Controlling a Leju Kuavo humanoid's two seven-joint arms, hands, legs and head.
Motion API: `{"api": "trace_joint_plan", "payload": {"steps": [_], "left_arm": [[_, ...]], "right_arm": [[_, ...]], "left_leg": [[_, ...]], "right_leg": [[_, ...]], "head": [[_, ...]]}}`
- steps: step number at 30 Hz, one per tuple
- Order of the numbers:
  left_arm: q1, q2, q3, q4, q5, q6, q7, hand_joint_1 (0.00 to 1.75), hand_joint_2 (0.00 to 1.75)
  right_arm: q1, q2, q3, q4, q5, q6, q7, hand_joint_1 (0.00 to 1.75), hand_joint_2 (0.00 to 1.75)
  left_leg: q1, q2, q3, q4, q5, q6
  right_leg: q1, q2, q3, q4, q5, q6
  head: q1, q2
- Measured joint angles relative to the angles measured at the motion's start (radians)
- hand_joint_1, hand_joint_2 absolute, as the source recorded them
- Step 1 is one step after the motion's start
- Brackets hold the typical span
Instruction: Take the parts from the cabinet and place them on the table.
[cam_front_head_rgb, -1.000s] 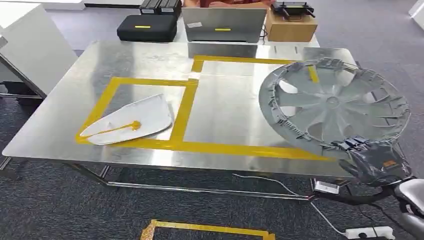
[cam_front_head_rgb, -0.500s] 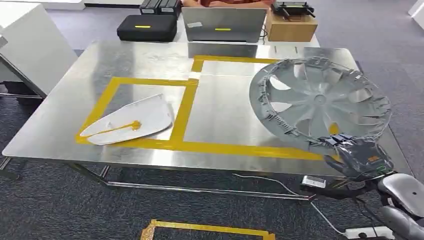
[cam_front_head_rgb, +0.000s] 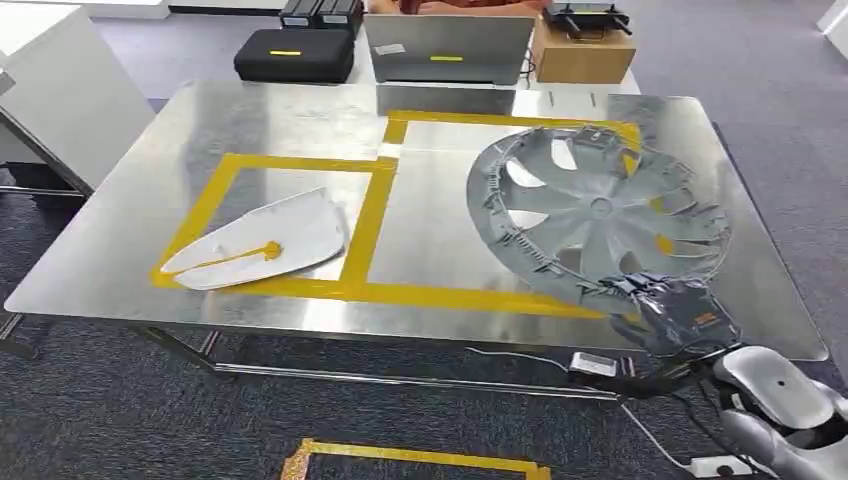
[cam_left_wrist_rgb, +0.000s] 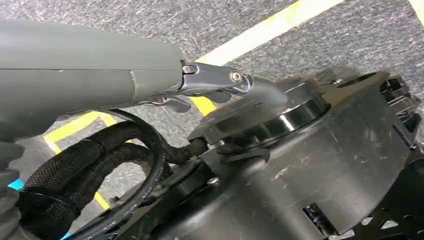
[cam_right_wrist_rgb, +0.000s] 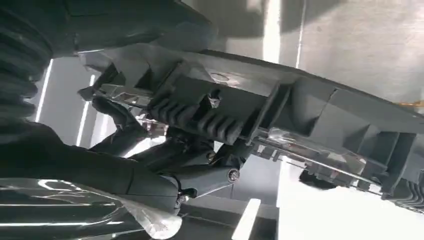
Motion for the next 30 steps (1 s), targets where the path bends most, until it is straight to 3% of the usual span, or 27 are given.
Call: {"api": "trace_joint_plan", "payload": {"steps": [6, 7, 19, 30], "left_arm": [[-0.004, 0.001, -0.005, 0.000, 0.013, -0.009, -0.007, 0.00, 1.75], [-0.005, 0.001, -0.006, 0.000, 0.014, -0.010, -0.008, 0.00, 0.00], [-0.007, 0.000, -0.026, 0.000, 0.023, -0.019, -0.039, 0.00, 0.00], [-0.009, -0.001, -0.031, 0.000, 0.035, -0.013, -0.058, 0.00, 0.00]], "right_arm": [[-0.010, 0.000, 0.007, 0.010, -0.005, -0.008, -0.007, 0.00, 1.75], [-0.012, 0.001, 0.007, 0.010, -0.005, -0.008, -0.007, 0.00, 1.75], [-0.006, 0.001, -0.018, 0.010, -0.002, -0.037, 0.015, 0.00, 1.75], [0.033, 0.018, -0.024, -0.092, 0.109, -0.111, 0.064, 0.00, 1.75]], "left_leg": [[0.000, 0.000, 0.000, 0.000, 0.000, 0.000], [0.000, 0.000, 0.000, 0.000, 0.000, 0.000], [0.000, 0.000, 0.001, 0.000, 0.000, 0.000], [0.000, 0.000, 0.001, 0.000, 0.000, 0.000]], "right_leg": [[0.000, -0.001, 0.000, 0.000, 0.000, 0.000], [0.000, 0.000, 0.000, 0.000, 0.000, 0.000], [0.000, 0.000, 0.000, 0.000, 0.000, 0.000], [0.000, 0.000, 0.000, 0.000, 0.000, 0.000]], "head": [[0.001, 0.000], [0.000, 0.000], [0.000, 0.000], [0.000, 0.000]]}}
